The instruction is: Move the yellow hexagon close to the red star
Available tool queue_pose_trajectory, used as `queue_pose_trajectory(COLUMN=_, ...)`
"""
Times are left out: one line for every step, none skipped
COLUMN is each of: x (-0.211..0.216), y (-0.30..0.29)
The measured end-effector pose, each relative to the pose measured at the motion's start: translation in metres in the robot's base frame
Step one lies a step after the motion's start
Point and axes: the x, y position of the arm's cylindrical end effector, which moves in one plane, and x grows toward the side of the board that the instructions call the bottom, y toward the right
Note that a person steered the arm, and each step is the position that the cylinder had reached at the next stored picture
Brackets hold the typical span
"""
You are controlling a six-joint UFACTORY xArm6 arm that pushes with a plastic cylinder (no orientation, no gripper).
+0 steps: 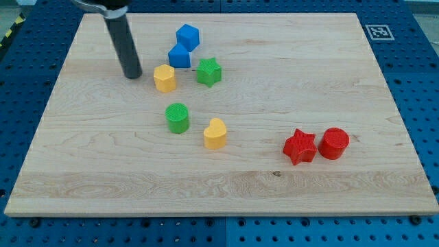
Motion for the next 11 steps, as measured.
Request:
queue_pose_trajectory(x=0.008, y=0.031)
queue_pose_trajectory(x=0.012, y=0.032)
queue_pose_trajectory(x=0.028, y=0.04)
queue_pose_trajectory(x=0.028, y=0.04)
queue_pose_trajectory(x=0.016, y=0.04)
queue_pose_trajectory(x=0.009, y=0.043)
queue_pose_trajectory(x=0.009, y=0.061)
queue_pose_trajectory(x=0.022, y=0.091)
queue_pose_trajectory(x=0.064, y=0.122)
queue_pose_trajectory(x=0.103, y=0.171)
queue_pose_trajectory(x=0.107, y=0.189)
